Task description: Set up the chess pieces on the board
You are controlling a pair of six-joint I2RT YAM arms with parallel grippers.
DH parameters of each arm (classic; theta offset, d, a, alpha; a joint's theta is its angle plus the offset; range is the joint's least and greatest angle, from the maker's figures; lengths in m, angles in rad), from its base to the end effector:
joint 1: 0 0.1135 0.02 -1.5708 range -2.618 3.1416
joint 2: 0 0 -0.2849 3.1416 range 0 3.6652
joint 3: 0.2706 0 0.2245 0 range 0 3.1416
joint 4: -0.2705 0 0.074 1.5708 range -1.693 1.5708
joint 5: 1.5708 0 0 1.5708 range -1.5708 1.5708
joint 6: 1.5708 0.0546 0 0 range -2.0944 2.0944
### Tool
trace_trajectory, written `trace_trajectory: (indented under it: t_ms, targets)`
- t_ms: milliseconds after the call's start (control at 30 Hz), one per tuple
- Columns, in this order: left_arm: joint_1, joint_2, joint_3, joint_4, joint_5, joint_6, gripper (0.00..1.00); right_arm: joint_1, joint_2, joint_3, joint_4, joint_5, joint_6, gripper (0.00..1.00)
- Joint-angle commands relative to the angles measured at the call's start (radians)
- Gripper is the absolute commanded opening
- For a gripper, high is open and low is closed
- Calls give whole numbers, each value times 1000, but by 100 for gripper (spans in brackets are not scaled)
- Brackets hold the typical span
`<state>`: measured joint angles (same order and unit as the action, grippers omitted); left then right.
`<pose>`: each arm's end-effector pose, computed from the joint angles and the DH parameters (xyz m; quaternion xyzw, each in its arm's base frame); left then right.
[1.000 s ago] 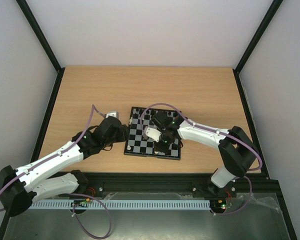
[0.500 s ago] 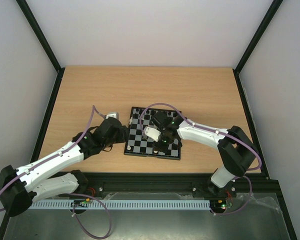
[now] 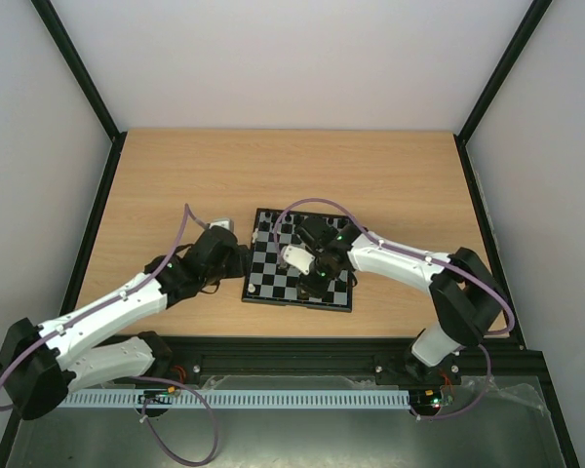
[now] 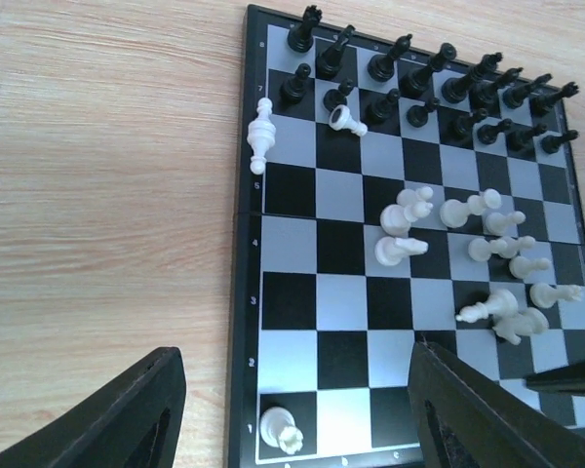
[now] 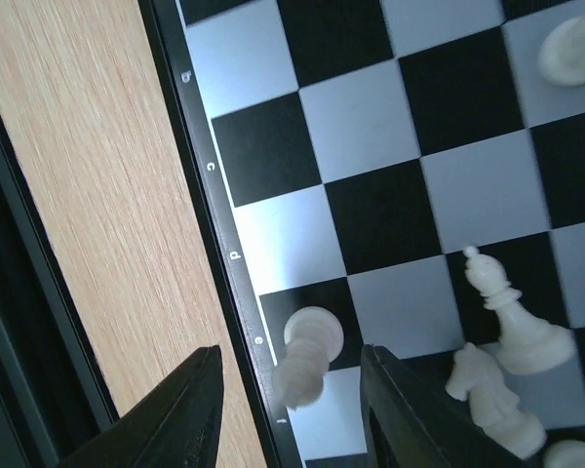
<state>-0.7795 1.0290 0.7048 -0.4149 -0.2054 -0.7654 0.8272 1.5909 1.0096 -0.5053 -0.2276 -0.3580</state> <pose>0.1440 -0.1267 0.2597 -0.0350 0.9102 -0.2133 0.3533 0.1931 0.2282 0.2171 -0.5613 0.7849 0.1626 0.2061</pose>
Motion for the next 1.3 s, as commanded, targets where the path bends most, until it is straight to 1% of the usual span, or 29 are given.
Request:
trace_trajectory:
  t_ms: [0,100,167,300,367,500,600,700,867,1067,1267]
  targets:
    - [66,71,21,58,83,100,66,-52,-86,34,-77,-49,12,40]
    - [121,151,53,84,164,155,63,-137,-138,18,-85,-94,27,40]
    - [141,216,85,92,199,189,58,-196,-187,-5,-80,-117,41,40]
    - [160,360,160,85,213,254,54,-307,-278,-76,-34,-152,71,40]
    - [169,413,189,82,211,279,54,-339,-324,-126,3,-145,75,40]
    - [206,491,240,69,207,311,49,-346,-454,-261,144,-44,62,42]
    - [238,543,280,54,236,344,48,-347,-467,-271,180,24,57,42]
    - [251,597,319,35,272,397,45,-347,-444,-269,191,20,52,42]
    - [253,678,391,-15,274,464,40,-347,-422,-270,188,12,41,41]
    - [252,746,444,-52,218,484,37,-347,-422,-273,189,8,37,41]
    - [252,779,465,-65,226,493,33,-347,-419,-273,189,6,36,41]
